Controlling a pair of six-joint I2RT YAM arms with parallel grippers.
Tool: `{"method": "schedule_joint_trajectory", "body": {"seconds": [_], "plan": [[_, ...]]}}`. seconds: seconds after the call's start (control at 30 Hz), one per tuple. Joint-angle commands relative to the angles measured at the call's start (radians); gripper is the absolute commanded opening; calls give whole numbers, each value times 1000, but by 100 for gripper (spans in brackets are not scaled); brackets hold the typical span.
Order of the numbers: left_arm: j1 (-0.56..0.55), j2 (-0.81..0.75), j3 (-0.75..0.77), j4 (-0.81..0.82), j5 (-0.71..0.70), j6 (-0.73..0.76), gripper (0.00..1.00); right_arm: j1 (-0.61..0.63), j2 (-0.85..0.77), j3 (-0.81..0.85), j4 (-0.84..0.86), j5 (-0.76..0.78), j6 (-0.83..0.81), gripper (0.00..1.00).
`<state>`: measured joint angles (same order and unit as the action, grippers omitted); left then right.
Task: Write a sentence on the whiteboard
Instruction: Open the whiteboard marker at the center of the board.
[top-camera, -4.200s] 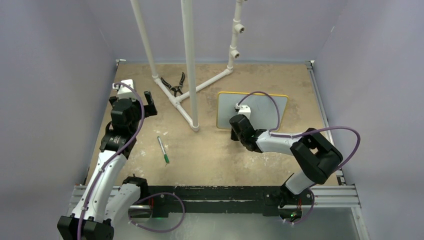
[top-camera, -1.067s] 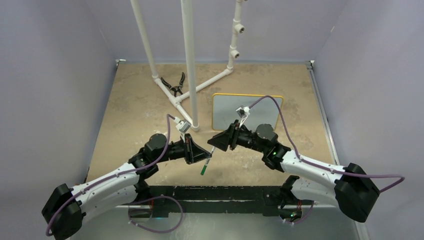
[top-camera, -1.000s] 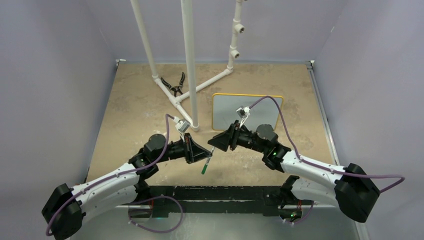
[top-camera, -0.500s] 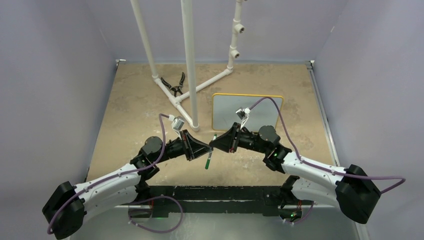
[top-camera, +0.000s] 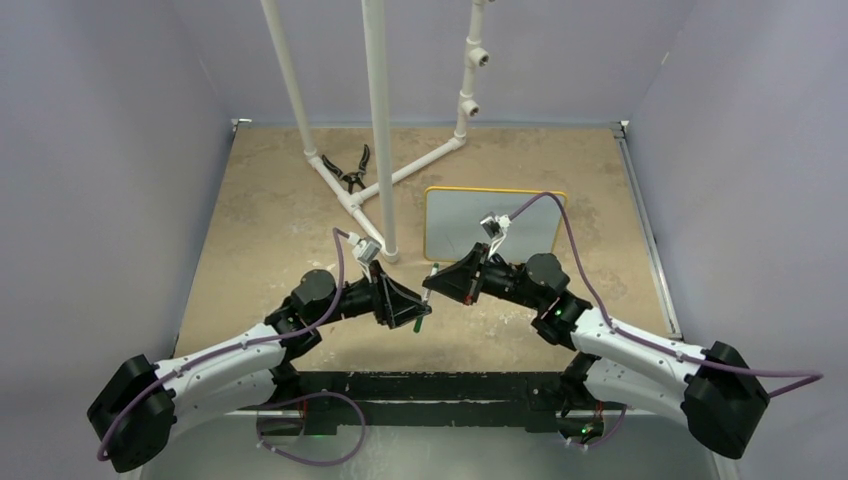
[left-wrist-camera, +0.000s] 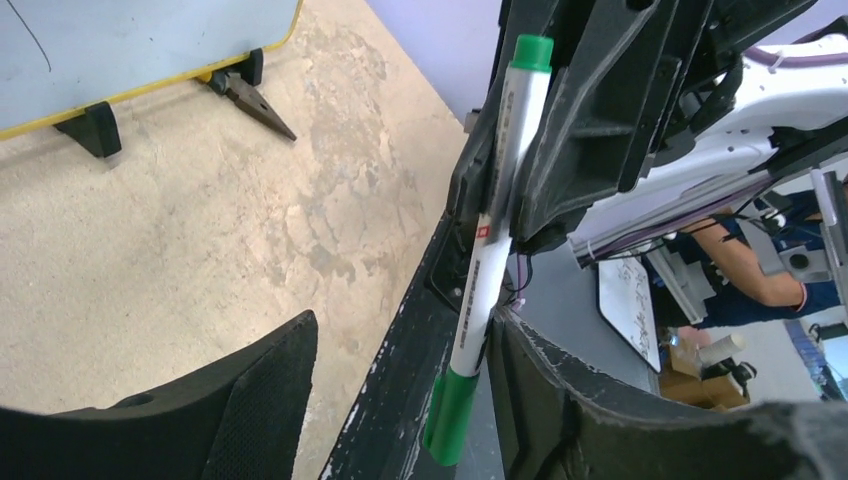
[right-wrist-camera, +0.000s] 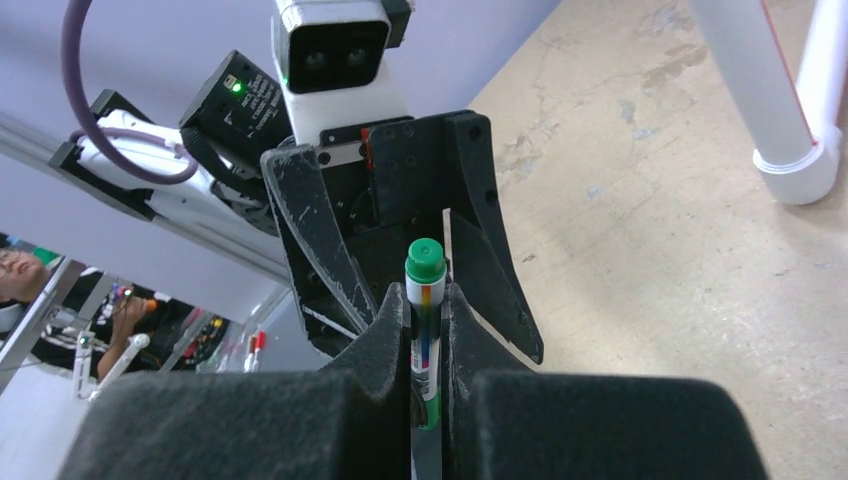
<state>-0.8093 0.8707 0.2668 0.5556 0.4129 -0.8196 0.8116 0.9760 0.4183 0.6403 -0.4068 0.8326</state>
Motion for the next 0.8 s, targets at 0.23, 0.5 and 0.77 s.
{"method": "schedule_joint_trajectory", "body": {"seconds": [0.23,0.5,0.77], "plan": [[-24,8,78,-161,70,124,54,3,-41,48,-23,89,-45,0],[-89,74,122,-159,74,139,16,3,-20,66,-32,106,-47,0],[-96,80,89,-161,11,163,0,3,-20,83,-87,152,-63,0]]}}
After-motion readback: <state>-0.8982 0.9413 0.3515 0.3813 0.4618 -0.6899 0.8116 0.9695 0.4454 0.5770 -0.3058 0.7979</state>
